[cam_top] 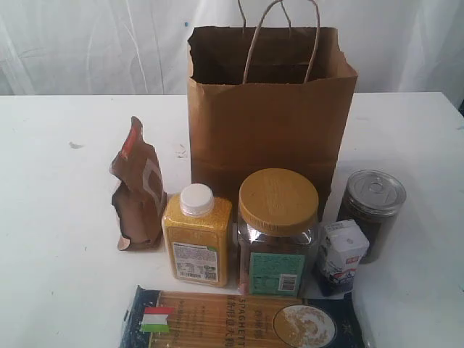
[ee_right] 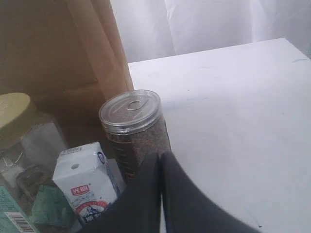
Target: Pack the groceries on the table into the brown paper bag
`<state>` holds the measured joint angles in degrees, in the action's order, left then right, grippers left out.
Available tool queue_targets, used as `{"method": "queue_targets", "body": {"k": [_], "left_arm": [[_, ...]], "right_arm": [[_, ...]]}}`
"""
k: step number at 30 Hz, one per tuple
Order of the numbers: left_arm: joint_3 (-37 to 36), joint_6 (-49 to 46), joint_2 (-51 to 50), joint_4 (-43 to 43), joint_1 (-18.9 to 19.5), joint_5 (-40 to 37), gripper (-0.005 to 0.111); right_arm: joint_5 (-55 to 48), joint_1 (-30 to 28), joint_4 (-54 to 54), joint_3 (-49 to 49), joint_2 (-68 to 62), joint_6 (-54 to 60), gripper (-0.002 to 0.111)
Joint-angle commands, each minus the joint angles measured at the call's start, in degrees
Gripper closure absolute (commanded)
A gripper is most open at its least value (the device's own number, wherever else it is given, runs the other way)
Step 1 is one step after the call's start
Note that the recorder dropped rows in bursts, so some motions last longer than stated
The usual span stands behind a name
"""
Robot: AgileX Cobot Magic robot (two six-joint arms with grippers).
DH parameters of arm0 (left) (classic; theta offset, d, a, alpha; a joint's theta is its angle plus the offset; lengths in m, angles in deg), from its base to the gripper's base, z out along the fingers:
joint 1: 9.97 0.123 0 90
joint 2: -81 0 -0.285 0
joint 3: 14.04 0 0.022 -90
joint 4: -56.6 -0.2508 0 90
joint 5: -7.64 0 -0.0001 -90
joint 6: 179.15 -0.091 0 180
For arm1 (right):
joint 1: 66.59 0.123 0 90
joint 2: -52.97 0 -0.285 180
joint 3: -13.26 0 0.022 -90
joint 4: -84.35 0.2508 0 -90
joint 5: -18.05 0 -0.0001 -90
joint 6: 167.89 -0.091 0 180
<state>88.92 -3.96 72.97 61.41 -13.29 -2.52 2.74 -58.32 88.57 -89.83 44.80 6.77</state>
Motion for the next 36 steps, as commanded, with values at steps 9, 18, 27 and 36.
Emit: {"method": "queue_targets", "body": {"k": [9, 18, 27, 36], "left_arm": [[-0.2, 0.0, 0.2, 0.2, -0.4, 0.4, 0.107], [-0.2, 0.0, 0.2, 0.2, -0.4, 0.4, 0.107], [-0.2, 0.0, 0.2, 0.2, -0.4, 0.4, 0.107], [-0.2, 0.0, 0.2, 0.2, -0.3, 0.4, 0.107]], "right_arm": [[0.3, -0.3, 0.0, 0.3, 0.4, 0.4, 0.108], [0.2, -0.3, 0.0, 0.3, 0.4, 0.4, 0.108], [7.6, -0.3, 0.3, 0.3, 0.4, -4.5, 0.108], [28.6, -0.3, 1.7, 0.3, 0.4, -17.2, 0.108]]}}
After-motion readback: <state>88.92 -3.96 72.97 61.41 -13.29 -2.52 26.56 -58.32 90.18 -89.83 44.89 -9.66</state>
